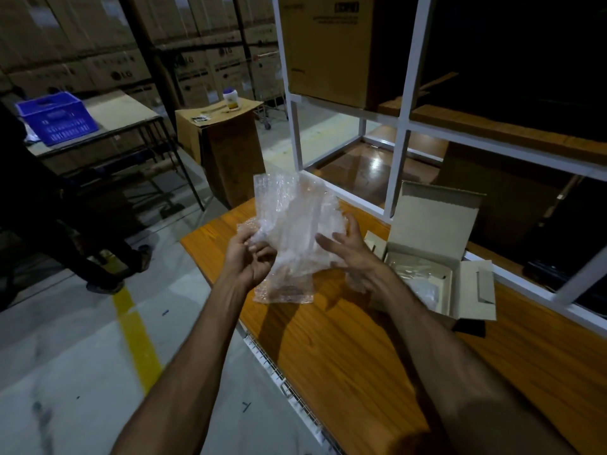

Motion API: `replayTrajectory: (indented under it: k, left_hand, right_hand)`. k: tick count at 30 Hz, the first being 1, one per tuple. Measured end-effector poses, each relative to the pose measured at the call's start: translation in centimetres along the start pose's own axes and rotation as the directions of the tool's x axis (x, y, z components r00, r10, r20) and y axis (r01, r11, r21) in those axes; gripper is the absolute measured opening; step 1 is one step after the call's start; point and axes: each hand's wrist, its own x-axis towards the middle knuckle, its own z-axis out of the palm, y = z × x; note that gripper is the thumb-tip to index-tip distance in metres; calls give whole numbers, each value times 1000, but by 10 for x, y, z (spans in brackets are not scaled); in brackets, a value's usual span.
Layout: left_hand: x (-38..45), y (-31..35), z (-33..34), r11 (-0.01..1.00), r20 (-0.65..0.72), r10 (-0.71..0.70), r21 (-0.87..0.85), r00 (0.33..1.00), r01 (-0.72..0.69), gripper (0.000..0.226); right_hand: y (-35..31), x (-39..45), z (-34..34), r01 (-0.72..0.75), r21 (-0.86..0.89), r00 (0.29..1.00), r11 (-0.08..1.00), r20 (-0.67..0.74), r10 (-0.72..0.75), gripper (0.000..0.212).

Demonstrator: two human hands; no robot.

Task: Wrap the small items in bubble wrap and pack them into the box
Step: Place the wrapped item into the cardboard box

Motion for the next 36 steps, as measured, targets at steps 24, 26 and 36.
replayTrajectory:
  k: [24,26,36]
  left_hand:
    - [-51,-108,-13,467,221,202,835,954,-292,80]
    - [-53,-141,-28,136,319,144,931,937,-338,77]
    - [-38,-198,-119,-757,419,-53,575,906,-310,50]
  right_hand:
    - [22,-89,-27,-28,596,984,802,-124,126,31]
    - [45,-101,-41,-48,645,979,763,-121,165,46]
    - [140,-169,-82,-110,247,767,963,-595,240,92]
